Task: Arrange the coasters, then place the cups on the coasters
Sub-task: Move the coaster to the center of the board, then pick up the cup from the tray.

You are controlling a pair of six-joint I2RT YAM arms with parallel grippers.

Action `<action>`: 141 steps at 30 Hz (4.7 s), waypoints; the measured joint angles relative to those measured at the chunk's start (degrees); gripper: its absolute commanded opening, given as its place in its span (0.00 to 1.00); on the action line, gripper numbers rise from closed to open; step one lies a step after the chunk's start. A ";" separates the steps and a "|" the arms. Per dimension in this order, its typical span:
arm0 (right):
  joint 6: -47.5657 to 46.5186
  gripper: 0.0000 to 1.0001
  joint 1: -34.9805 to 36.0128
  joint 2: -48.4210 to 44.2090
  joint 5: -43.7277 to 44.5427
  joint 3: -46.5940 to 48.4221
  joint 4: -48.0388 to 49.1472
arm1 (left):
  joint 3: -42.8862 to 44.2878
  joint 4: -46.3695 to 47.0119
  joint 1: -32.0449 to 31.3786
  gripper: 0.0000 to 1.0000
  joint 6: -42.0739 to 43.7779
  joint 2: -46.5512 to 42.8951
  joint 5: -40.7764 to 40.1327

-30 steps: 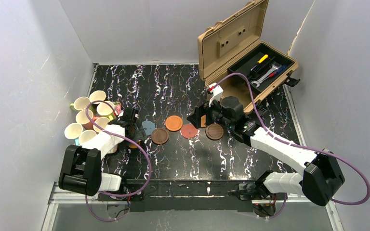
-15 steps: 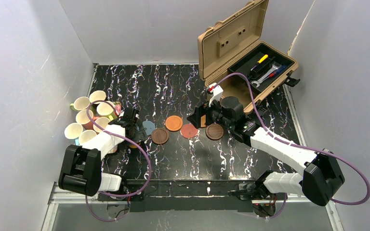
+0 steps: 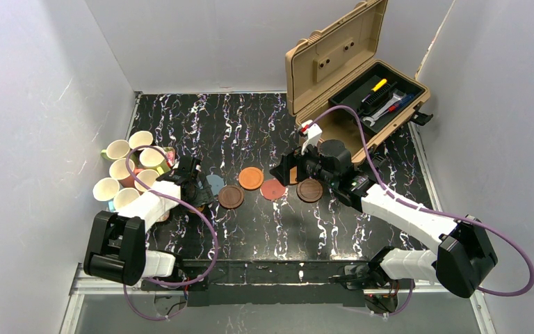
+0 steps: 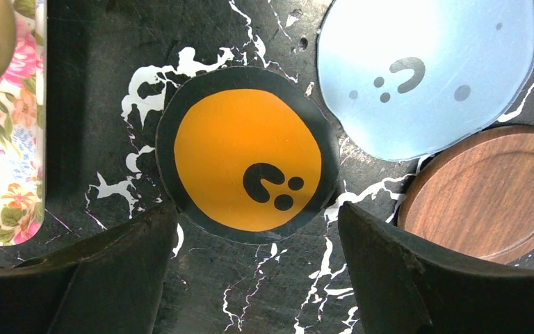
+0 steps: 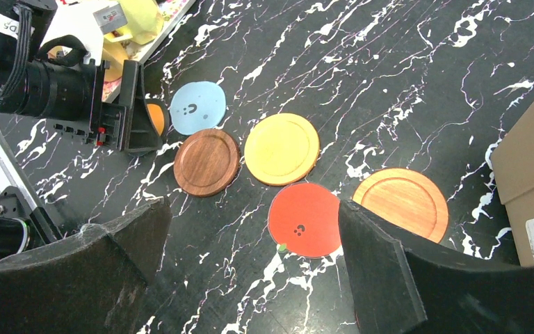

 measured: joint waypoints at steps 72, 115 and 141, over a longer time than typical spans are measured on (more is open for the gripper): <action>-1.75 0.99 -9.14 -13.62 6.45 -0.07 -15.74 | 32.22 -4.02 31.10 0.66 11.54 9.20 4.04; -1.03 0.99 -9.16 -9.31 6.49 -0.07 -15.13 | 30.05 -1.05 33.22 0.00 14.45 14.86 10.29; -0.61 0.98 -9.14 -6.95 9.29 6.10 -18.86 | 29.11 -1.97 5.70 0.00 12.33 5.44 8.52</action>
